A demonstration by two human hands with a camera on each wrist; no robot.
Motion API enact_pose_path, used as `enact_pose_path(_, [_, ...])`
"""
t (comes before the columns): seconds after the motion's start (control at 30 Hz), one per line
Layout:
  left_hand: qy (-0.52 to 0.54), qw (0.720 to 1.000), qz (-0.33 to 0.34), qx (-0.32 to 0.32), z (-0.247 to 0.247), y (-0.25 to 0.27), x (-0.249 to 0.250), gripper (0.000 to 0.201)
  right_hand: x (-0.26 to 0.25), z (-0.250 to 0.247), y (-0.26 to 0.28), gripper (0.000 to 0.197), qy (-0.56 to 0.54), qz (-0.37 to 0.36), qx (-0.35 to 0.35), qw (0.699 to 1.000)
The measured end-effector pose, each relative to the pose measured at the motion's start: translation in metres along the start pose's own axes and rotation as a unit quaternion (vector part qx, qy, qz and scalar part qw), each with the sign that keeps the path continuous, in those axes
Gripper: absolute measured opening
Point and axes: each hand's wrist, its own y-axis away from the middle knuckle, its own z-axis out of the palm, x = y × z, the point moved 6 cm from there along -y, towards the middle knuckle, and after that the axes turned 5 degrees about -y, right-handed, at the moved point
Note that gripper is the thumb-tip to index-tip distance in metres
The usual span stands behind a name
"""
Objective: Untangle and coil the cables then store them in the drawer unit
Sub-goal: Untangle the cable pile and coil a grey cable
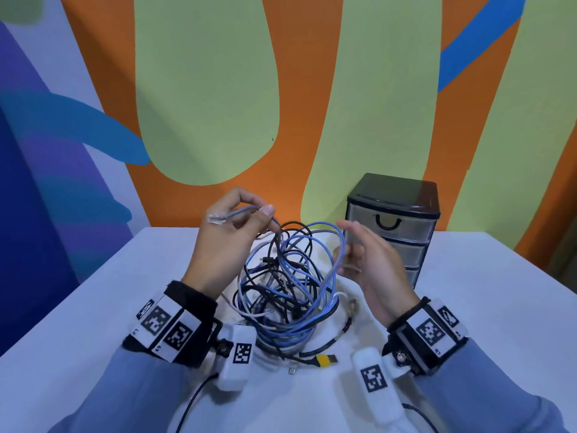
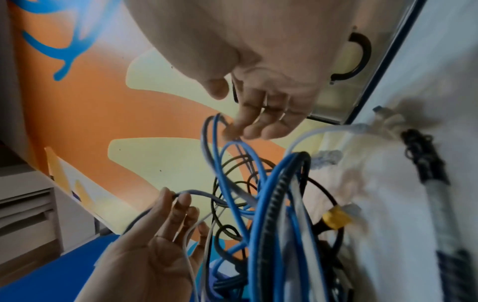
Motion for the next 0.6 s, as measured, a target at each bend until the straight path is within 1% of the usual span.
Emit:
enact_pose_path(0.07, [0.018, 1.000, 0.007, 0.004, -0.001, -0.001, 0.001, 0.019, 0.009, -0.005, -0.003, 0.031, 0.024, 0.026, 0.012, 0.999])
enact_pose_path(0.13, [0.043, 0.999, 0.013, 0.013, -0.003, -0.001, 0.002, 0.018, 0.016, -0.004, -0.003, 0.033, 0.062, 0.061, 0.000, 0.996])
enact_pose_path(0.23, [0.083, 0.996, 0.010, 0.024, -0.003, -0.001, 0.002, 0.021, 0.023, 0.006, 0.004, 0.035, 0.116, 0.108, -0.062, 0.985])
enact_pose_path(0.3, [0.112, 0.993, -0.002, 0.025, -0.002, -0.001, 0.000, 0.021, 0.024, 0.014, 0.008, 0.029, 0.105, 0.128, -0.097, 0.981])
enact_pose_path(0.37, [0.118, 0.993, -0.014, 0.023, -0.002, -0.002, -0.002, 0.019, 0.024, 0.019, 0.011, 0.022, 0.102, 0.129, -0.121, 0.979])
enact_pose_path(0.43, [0.092, 0.995, -0.024, 0.019, -0.002, -0.002, -0.004, 0.019, 0.023, 0.020, 0.011, 0.019, 0.122, 0.109, -0.135, 0.977])
enact_pose_path(0.53, [0.026, 0.999, -0.039, -0.004, 0.002, -0.001, -0.010, 0.018, 0.023, 0.021, 0.010, 0.028, 0.132, 0.082, -0.146, 0.977])
enact_pose_path(0.6, [-0.025, 0.998, -0.058, -0.017, 0.002, -0.003, -0.019, 0.016, 0.024, 0.026, 0.012, 0.030, 0.136, 0.075, -0.165, 0.974])
